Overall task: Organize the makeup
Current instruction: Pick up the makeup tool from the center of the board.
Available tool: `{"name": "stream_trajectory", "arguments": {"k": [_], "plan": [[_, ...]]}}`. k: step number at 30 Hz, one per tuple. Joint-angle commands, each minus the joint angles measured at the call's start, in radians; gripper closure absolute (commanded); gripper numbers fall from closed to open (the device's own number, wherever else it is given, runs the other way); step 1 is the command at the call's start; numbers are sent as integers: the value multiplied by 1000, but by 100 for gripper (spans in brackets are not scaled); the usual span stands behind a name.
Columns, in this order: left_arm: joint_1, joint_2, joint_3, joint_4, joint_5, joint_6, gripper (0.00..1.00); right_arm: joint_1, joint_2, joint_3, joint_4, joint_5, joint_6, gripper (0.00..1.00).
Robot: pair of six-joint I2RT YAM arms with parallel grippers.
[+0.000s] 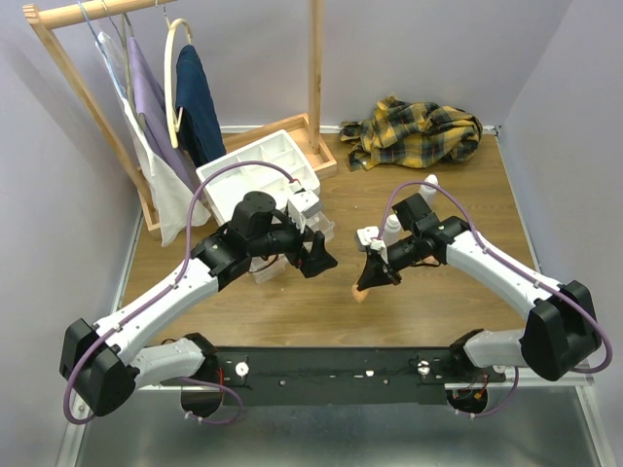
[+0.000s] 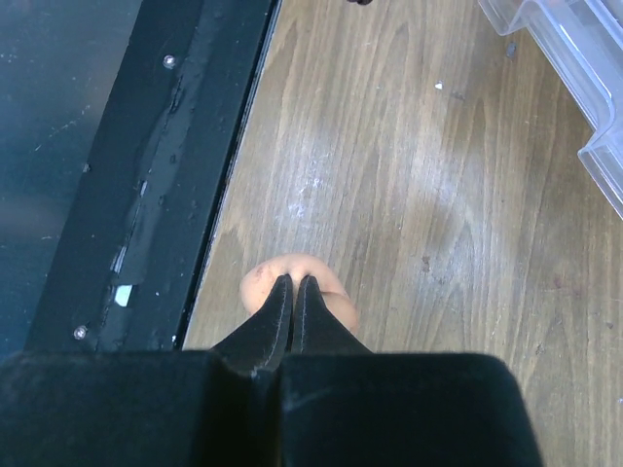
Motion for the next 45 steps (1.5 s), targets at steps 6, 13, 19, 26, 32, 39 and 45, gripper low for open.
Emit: {"name": "stream_trajectory", "arguments": {"k": [6, 13, 19, 26, 32, 39, 45], "plan": [[5, 15, -1, 28, 74, -15, 1, 0, -16, 41, 14, -39, 10, 100], [3, 35, -1, 34, 103, -24, 1, -5, -19, 47, 6, -52, 8, 99], [0, 57, -1, 45, 149, -35, 1, -8, -21, 53, -3, -69, 3, 98], [-18, 69, 2, 45, 160, -33, 1, -11, -24, 53, -8, -77, 0, 97], [-32, 84, 7, 33, 163, -26, 1, -11, -22, 59, -17, -92, -1, 97], [-56, 100, 10, 30, 166, -17, 1, -16, -22, 62, -28, -111, -6, 96], [-69, 109, 16, 22, 166, -9, 1, -16, -24, 62, -29, -112, -6, 95]]}}
